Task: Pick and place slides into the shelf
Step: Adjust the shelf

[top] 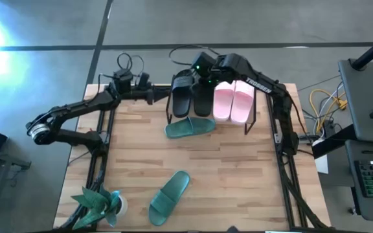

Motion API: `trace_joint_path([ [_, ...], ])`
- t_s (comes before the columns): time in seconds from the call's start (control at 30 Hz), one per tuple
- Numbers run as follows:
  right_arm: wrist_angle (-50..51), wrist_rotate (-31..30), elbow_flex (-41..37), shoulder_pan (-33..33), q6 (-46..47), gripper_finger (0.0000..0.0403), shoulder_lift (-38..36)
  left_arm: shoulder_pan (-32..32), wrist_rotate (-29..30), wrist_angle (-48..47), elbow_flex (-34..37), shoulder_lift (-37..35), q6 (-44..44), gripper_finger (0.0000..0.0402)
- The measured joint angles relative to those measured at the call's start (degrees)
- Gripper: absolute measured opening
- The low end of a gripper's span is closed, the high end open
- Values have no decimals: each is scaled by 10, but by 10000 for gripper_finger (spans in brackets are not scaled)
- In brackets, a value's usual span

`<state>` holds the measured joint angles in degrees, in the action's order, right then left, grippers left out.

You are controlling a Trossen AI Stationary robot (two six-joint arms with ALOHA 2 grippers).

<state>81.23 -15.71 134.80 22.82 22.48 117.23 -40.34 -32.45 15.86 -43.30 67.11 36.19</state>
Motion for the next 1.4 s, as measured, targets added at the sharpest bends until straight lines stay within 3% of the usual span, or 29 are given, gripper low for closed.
trace_joint_path([
  [0.3, -68, 29, 0, 35, -19, 31, 37, 8, -17, -4, -120, 149, -21, 163],
  [0.53, -60, 39, -1, 38, -30, 31, 60, 18, -26, -40, -178, 244, -37, 163],
  [0.87, -6, 61, -14, 50, -32, 31, 66, 21, 83, -289, -234, 233, -189, 163],
  [1.2, -12, 81, -28, 58, -26, 31, 62, 22, 98, -314, -242, 209, -202, 164],
  [1.4, -55, 98, 0, 36, -19, 31, 20, 38, 89, -306, -239, 178, -216, 164],
])
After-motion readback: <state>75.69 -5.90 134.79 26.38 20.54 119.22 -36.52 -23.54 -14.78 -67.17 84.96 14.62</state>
